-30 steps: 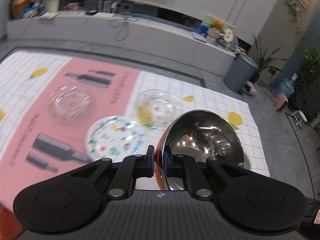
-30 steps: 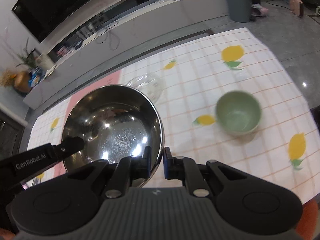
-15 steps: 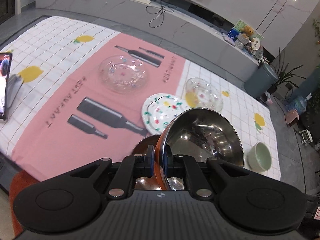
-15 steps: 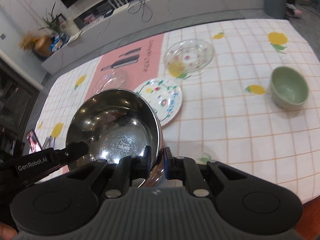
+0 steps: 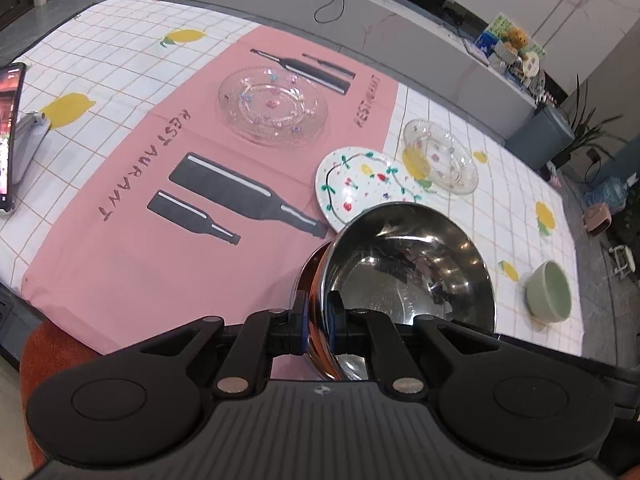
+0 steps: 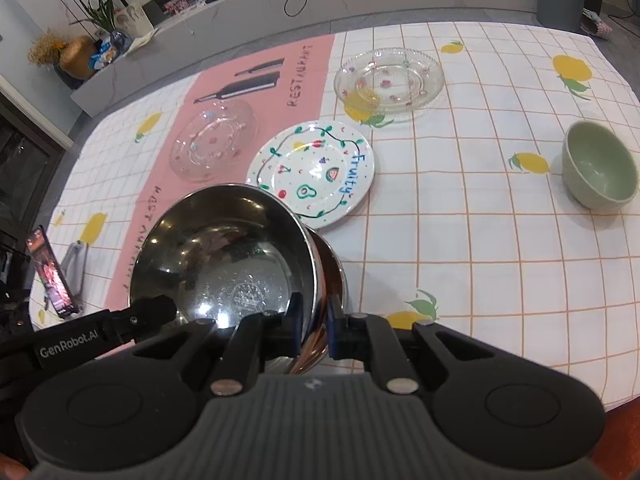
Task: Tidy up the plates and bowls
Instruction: 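Carry the stacked steel bowls with both grippers beside the painted plate and set down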
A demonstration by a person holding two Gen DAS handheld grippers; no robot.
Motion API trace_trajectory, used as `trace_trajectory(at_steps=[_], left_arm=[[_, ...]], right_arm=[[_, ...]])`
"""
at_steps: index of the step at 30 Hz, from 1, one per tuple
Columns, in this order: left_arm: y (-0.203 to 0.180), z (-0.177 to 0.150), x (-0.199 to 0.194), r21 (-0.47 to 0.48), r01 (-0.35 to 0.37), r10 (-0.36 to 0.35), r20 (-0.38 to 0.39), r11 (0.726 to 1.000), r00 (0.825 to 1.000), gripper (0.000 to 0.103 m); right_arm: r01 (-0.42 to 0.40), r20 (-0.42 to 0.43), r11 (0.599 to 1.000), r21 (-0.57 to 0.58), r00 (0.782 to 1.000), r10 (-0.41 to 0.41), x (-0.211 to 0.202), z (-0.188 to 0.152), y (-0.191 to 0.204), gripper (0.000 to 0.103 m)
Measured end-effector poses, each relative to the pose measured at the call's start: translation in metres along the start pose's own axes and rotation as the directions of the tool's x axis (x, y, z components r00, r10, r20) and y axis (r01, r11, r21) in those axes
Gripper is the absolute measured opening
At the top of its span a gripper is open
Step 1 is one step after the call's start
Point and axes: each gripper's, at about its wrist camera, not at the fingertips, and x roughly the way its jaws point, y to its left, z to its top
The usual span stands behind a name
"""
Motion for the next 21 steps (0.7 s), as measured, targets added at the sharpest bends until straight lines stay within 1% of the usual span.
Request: trace_trajectory(at_steps=[3,9,16,21], left_arm=[[-0.002,-0.003,0.007,0.029,-0.017,0.017,0.001,0.999,1.000,0.009],[-0.004,-0.002,0.013,0.053,-0.052,0.053,-0.007,0.997,0.999,0.009],[-0.007,-0.002,0.018,0.086,-0.071,0.072,-0.017,0.994,0.997,0.009],[-0.008,0.000,0.018,0.094,-0.069,0.072,-0.030,0.993,0.997,0.013]], right_arm=[[0.024,0.001,0.999,-0.027,1.000,-0.024,0.007,0.001,0.001,0.009],[0.049,-0.003,0.997,-0.064,0.999,-0.050,0.016,0.003,0.004,0.006],[0.067,-0.005,0.995,-0.077,0.998,-0.067,0.021,0.004,0.005,0.005],[0.078,-0.009,0.993,-0.086,0.997,-0.079,0.023,0.005,0.006,0.004]])
